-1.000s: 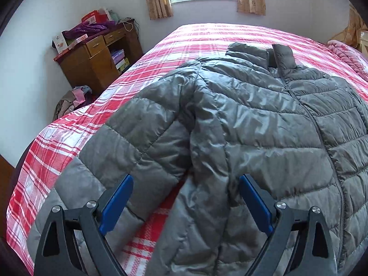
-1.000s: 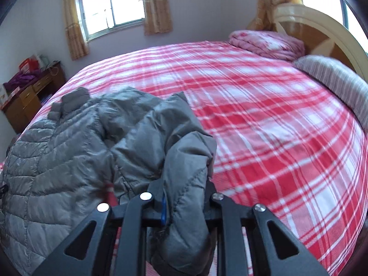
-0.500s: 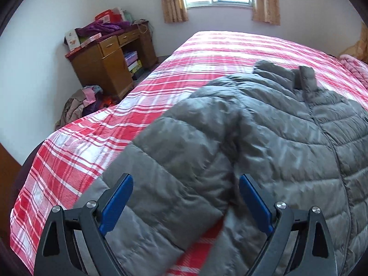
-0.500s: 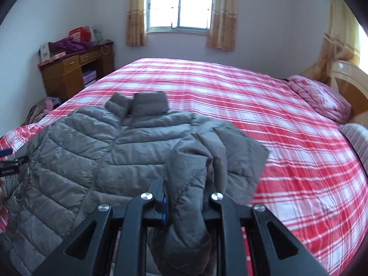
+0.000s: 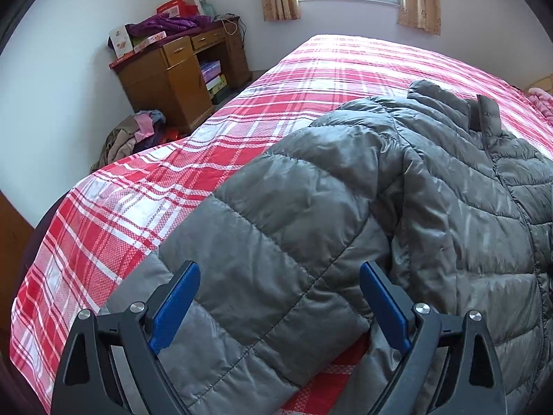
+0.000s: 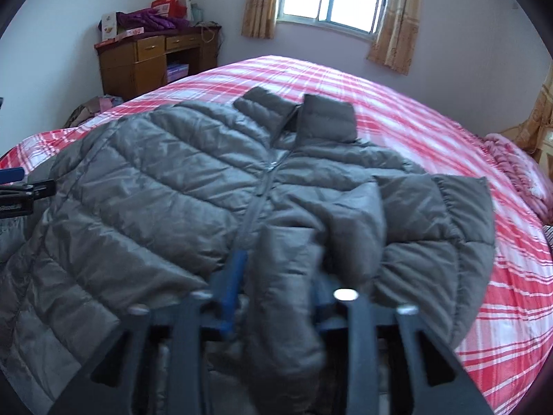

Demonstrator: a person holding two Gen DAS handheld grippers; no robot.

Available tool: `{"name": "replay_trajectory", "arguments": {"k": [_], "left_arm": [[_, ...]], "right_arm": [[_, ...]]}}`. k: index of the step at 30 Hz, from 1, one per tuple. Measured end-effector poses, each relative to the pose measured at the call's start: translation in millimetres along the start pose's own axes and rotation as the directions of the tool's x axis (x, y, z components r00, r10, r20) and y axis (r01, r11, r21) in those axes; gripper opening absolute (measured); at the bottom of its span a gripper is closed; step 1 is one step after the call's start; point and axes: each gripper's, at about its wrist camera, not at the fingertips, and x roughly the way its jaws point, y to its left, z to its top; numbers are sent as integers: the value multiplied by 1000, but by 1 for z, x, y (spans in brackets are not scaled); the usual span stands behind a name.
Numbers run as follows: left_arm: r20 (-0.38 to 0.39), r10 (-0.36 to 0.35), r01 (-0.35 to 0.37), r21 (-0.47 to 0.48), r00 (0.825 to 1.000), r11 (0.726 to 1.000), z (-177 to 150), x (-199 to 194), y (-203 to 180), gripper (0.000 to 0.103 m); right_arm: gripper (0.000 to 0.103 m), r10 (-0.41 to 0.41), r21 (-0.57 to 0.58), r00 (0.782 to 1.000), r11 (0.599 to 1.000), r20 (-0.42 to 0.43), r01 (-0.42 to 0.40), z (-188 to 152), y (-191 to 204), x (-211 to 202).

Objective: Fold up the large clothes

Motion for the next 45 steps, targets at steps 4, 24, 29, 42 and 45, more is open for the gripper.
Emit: {"name": "replay_trajectory", "arguments": {"k": [4,24,29,42,45], "left_arm": [[18,2,-2,-21,1000,1000,6,-11,5,93],[41,0,1,-26,999,1000,6,-36,-14,93],[28,-73,73,11,997,997,1,-41,-43,93],[-9,-365,360,189,931,914,3,-68,-194,93],[-53,-400,402,191,915,895,-6,-51,-212,75]], "right_arm": [[77,46,-39,998,998,35,-44,-5,18,-19],[86,137,-137,981,983,135,-119,-31,51,-85],[77,85,-6,989,996,122,-85,-40,7,-83],[69,-161,227,986,963,38,148,-85,-110,-77],[71,-162,251,987,956,14,154,-102,-117,-69]]}}
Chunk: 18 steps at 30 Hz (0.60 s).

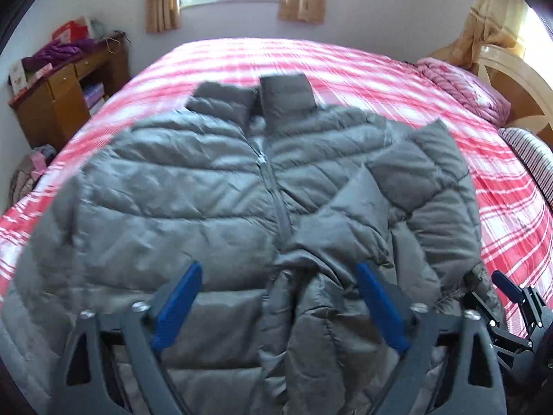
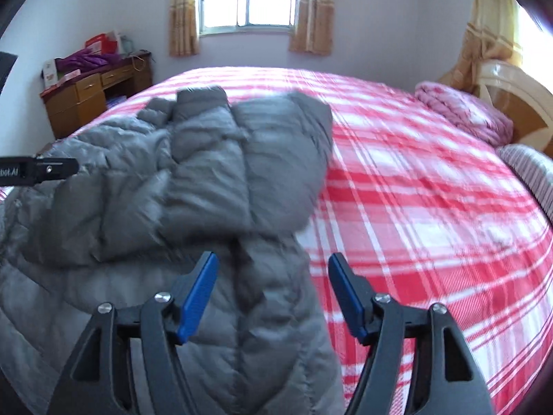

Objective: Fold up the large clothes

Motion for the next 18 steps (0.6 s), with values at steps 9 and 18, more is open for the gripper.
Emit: {"name": "replay_trajectory", "arguments": {"k": [9,18], "left_arm": [[61,64,-65,25,996,998,-5,-25,24,12],[-1,121,-121,31,993,992,-18,-14,44,22]], "right_arm": [[82,74,136,996,988,-51,-67,-13,-30,14],[87,92,97,990,992,-107,-82,-13,-25,19]]}}
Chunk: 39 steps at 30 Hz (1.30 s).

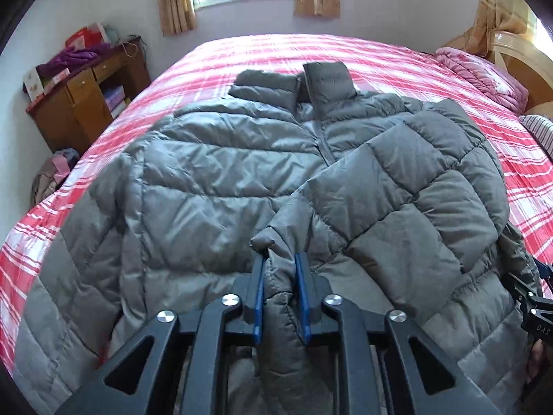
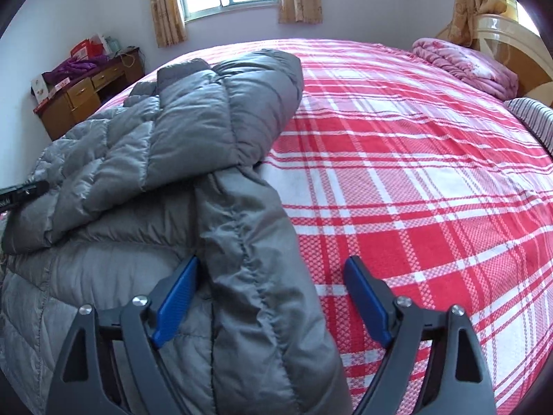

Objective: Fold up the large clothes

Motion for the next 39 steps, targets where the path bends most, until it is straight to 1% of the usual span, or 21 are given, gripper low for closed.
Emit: {"name": "replay_trajectory", "arguments": {"k": [1,2,3,4,5,8,9,10,12,13,15,18,21,23,24,25,27,30,32,35,39], "left_arm": [[6,29,-29,16,1000,999,1,-1,-2,32],[20,57,-57,27,998,998,3,-1,-4,50],[44,80,-81,33,996,996,5,-2,-5,59],[81,103,-106,30,991,994,7,-6,-4,73],[100,106,-108,23,989,994,8,-7,-2,77],[108,104,-103,-10,989,995,16,-6,2,77],[108,101,-99,-23,989,995,18,-6,2,77],[110,95,-91,-38,989,995,20,-6,3,77],[121,83,-76,-56,989,995,24,-8,2,77],[129,83,-76,-60,988,995,25,-10,1,77],[146,87,-79,-56,985,995,27,-12,-2,78],[134,108,-104,-32,985,994,30,-4,-9,79],[119,105,-101,-37,987,994,33,3,-12,80],[116,110,-107,-38,987,994,35,7,-13,79],[118,121,-117,-39,986,992,35,9,-12,79],[117,129,-125,-41,985,991,34,11,-11,80],[94,125,-120,-56,988,991,29,17,-5,80],[54,99,-94,-81,994,992,16,30,4,80],[44,110,-106,-77,993,991,8,37,5,80],[36,114,-110,-89,993,990,8,34,9,80],[130,131,-115,-129,983,985,18,-4,18,80]], "right_arm": [[81,12,-17,1000,1000,-15,-12,1,-1,-1],[76,7,-42,1000,999,-28,-8,1,-3,-4],[76,-21,-68,999,998,-34,18,0,-5,-7],[76,-44,-81,998,996,-35,41,-2,-7,-9],[76,-67,-88,997,994,-34,63,-4,-12,-11],[75,-26,-35,999,999,-42,25,-5,-26,-16],[69,8,-10,1000,1000,-30,-8,-3,-30,-20],[54,26,2,999,1000,-23,-26,-2,-30,-22],[38,76,7,995,997,-61,-76,0,-26,-16],[38,85,1,993,996,-78,-86,1,-22,-12],[40,22,-49,999,999,-45,-24,2,-13,-18],[74,7,-70,1000,998,-18,-8,11,-7,-23],[74,-6,-131,1000,991,-2,6,30,7,-15],[73,28,-112,999,993,-24,-31,43,5,0],[61,28,-91,999,995,-47,-32,48,1,12],[44,10,-87,998,996,-59,-15,50,0,19],[45,-27,-60,998,998,-61,23,49,-13,32],[47,-83,63,996,994,-33,85,37,-39,26],[47,-141,79,990,987,-20,143,31,-43,21],[44,-137,105,990,985,-20,139,28,-51,15],[44,-116,103,993,988,22,113,35,-55,-4]]}}
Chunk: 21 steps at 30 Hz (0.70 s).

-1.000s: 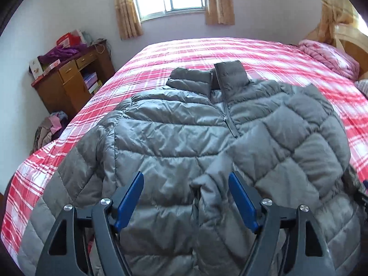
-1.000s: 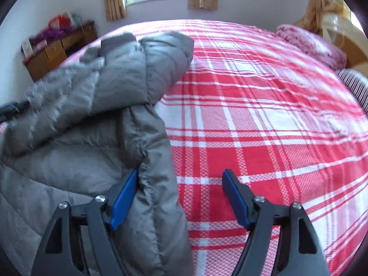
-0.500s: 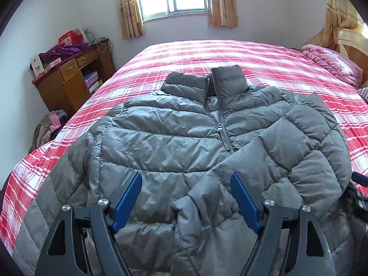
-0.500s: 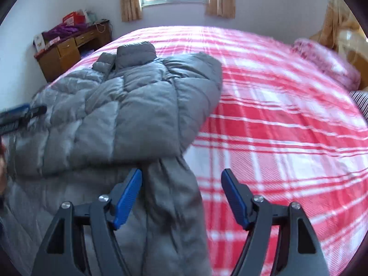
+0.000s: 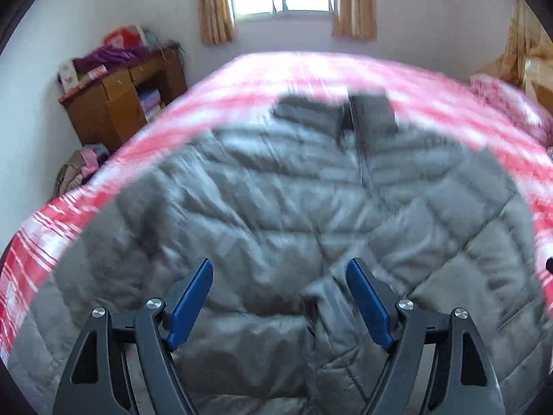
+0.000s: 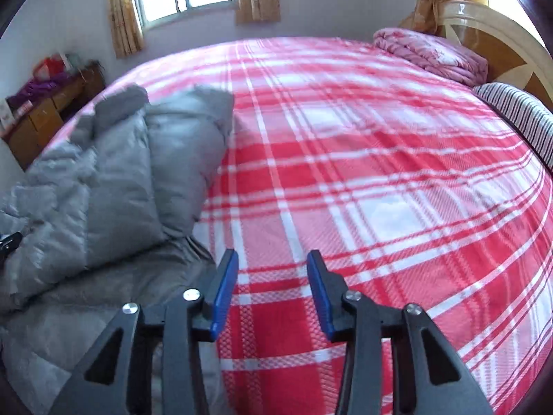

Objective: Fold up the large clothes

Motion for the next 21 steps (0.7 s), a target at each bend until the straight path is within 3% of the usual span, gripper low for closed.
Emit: {"name": "replay_trajectory", "arguments": {"k": [4,6,10,15,21], "left_arm": [[73,-21,23,-19,997,1000,10,-24,-1,86],[64,-36,36,2,997,999,6,-18,-9,87],[-1,39,-38,85,999,996,-15,18,-28,87],[-45,12,-10,50,999,999,-28,48,-20,92],[-73,-3,6,38,997,999,-30,58,-19,97]], "right_arm": [[44,76,-56,996,996,57,-73,23,14,-20],[44,125,-129,989,985,82,-113,37,38,-24],[44,261,-235,964,941,48,-243,42,79,-8],[44,239,-279,969,928,-65,-248,24,98,48],[44,245,-256,967,933,-67,-254,16,98,58]]}}
